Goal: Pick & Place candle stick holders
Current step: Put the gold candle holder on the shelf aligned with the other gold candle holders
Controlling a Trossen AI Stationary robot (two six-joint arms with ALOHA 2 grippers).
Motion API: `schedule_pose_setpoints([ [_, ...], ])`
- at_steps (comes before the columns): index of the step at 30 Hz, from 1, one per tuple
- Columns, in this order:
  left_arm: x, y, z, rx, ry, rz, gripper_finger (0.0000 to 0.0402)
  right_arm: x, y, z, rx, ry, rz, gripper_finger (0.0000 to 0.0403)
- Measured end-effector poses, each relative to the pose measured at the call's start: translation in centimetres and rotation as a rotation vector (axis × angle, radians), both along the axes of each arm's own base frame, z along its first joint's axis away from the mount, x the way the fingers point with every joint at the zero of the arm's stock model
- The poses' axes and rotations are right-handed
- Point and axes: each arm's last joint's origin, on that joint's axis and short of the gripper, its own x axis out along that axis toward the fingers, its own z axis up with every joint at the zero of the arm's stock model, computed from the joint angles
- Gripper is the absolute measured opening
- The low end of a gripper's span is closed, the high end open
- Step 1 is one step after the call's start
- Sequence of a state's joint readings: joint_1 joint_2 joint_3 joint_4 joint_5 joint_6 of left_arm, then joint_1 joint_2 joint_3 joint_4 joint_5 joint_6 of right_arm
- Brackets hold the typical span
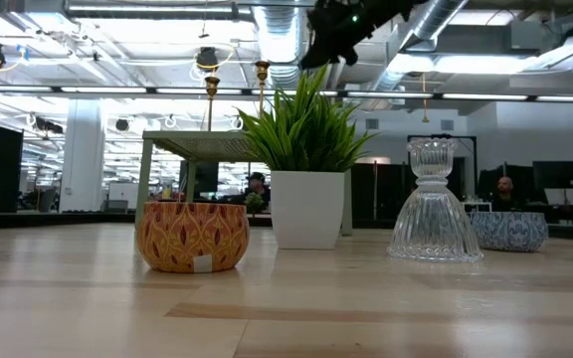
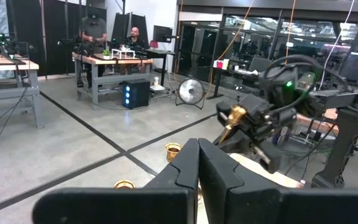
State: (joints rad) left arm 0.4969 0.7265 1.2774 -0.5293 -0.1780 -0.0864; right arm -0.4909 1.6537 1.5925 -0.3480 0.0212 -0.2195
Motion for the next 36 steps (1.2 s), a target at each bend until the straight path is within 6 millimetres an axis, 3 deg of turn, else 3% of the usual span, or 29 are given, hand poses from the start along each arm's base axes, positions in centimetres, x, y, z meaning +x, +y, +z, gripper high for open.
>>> schedule_pose_setpoints([
  [13, 0.0, 0.0, 0.1, 0.006, -0.004, 0.000, 0.0007, -0.3, -2.1, -1.6, 0.033, 0.069, -0.011, 0.0000],
  [24, 0.0, 0.0, 0.1, 0.010, -0.011, 0.001, 0.0007, 0.4, -2.4, -2.3, 0.066, 0.049, 0.030, 0.0000],
  [36, 0.0, 0.0, 0.2, 0.013, -0.017, 0.000, 0.0007, 0.4, -2.7, -2.4, 0.081, 0.042, 0.023, 0.0049],
])
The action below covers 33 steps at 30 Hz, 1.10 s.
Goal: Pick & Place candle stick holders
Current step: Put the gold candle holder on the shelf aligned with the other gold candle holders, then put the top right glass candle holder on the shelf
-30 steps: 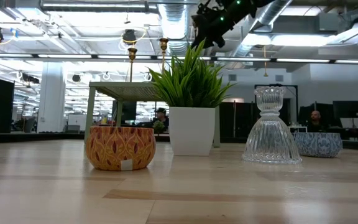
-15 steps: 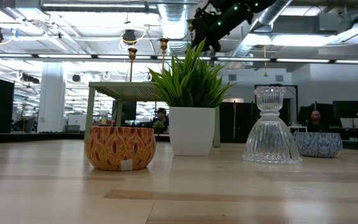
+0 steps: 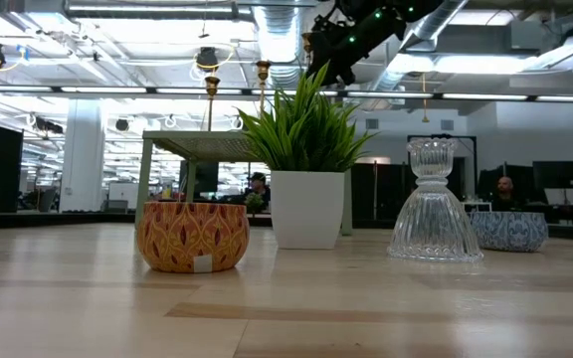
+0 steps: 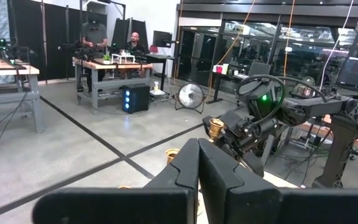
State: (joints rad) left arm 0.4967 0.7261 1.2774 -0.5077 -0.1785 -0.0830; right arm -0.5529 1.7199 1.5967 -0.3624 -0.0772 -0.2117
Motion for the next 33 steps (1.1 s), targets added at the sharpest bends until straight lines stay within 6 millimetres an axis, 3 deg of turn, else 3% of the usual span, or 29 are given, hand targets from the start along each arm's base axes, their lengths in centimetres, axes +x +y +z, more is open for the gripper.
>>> schedule_pose_setpoints([
  [7, 0.0, 0.0, 0.0, 0.000, 0.000, 0.000, 0.0007, 0.0, 0.0, 0.0, -0.006, 0.001, 0.003, 0.0106],
  [13, 0.0, 0.0, 0.0, 0.000, 0.000, 0.000, 0.0007, -0.4, 0.0, 0.3, -0.006, 0.004, -0.002, 0.0189],
  [18, 0.0, 0.0, 0.0, 0.000, 0.000, 0.000, 0.0007, -1.6, 0.6, 1.7, -0.017, -0.011, -0.008, 0.0255],
  [26, 0.0, 0.0, 0.0, -0.008, -0.007, -0.001, 0.0007, -7.2, 2.6, 5.0, 0.020, 0.077, -0.047, 0.0271],
  [33, 0.1, -0.2, 0.0, -0.023, -0.012, -0.080, 0.0017, -14.7, 7.6, 6.1, 0.211, 0.346, -0.109, 0.0271],
])
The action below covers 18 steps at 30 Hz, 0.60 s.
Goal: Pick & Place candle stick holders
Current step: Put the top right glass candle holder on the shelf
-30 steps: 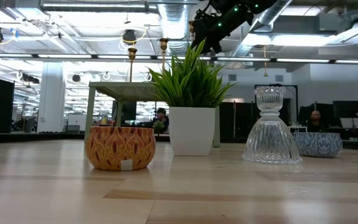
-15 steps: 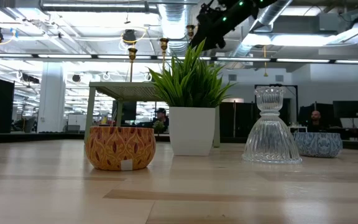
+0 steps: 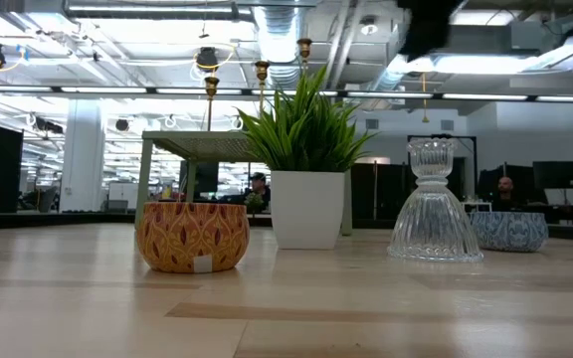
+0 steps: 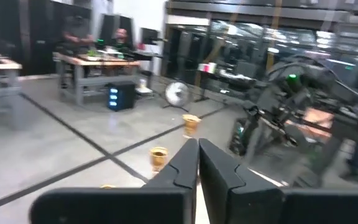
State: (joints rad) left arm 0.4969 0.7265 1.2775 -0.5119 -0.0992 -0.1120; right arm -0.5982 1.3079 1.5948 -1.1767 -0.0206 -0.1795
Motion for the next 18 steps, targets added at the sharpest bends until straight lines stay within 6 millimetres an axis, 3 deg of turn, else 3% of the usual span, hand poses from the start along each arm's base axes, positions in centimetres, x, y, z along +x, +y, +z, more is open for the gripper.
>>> schedule_pose_setpoints([
  [3, 0.1, -0.2, -0.5, -0.023, 0.049, -0.071, 0.0041, -2.1, 2.4, -0.8, 0.101, 0.104, -0.047, 0.0270],
  [7, 0.6, -0.2, -1.8, -0.104, 0.153, -0.138, 0.0089, -3.3, 5.3, -3.2, 0.196, 0.132, -0.062, 0.0270],
  [14, 1.6, -0.4, -3.3, -0.266, 0.263, -0.298, 0.0172, -3.8, 10.1, -9.8, 0.342, 0.145, -0.058, 0.0270],
  [18, 1.9, -0.8, -4.1, -0.346, 0.324, -0.345, 0.0196, -3.4, 12.6, -12.5, 0.396, 0.118, -0.013, 0.0270],
])
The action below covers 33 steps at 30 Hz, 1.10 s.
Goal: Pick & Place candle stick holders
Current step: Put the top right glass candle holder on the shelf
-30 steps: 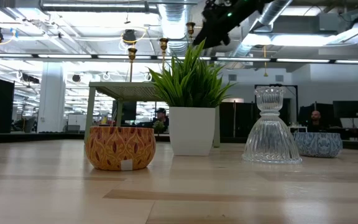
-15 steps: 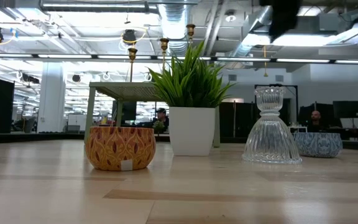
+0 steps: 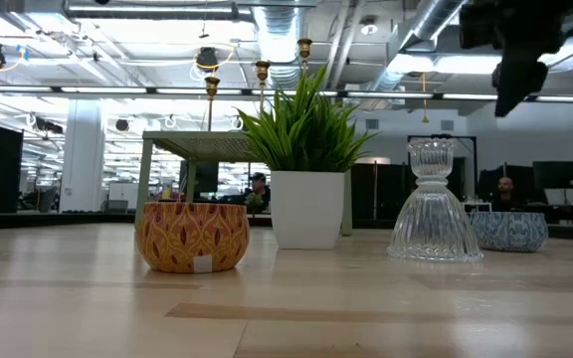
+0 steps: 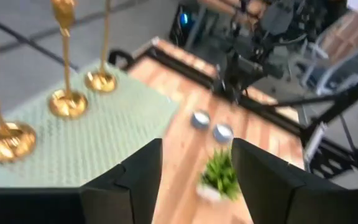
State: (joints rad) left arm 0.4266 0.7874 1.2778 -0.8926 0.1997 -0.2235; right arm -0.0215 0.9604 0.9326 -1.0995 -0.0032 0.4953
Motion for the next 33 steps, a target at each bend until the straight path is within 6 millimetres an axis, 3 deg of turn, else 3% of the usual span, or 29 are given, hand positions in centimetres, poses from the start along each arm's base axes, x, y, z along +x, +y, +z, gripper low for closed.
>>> schedule_pose_setpoints([
  [5, -0.1, -0.9, -0.8, -0.078, 0.083, -0.052, 0.0197, 2.5, 2.7, -0.8, 0.014, -0.145, 0.107, 0.0270],
  [20, -0.3, -2.1, -1.2, -0.105, 0.122, -0.136, 0.0185, 8.0, 9.4, -4.4, -0.089, -0.229, 0.502, 0.0275],
  [33, -0.3, -2.2, -1.2, -0.102, 0.125, -0.152, 0.0223, 10.7, 10.8, -8.0, -0.094, -0.181, 0.512, 0.0388],
])
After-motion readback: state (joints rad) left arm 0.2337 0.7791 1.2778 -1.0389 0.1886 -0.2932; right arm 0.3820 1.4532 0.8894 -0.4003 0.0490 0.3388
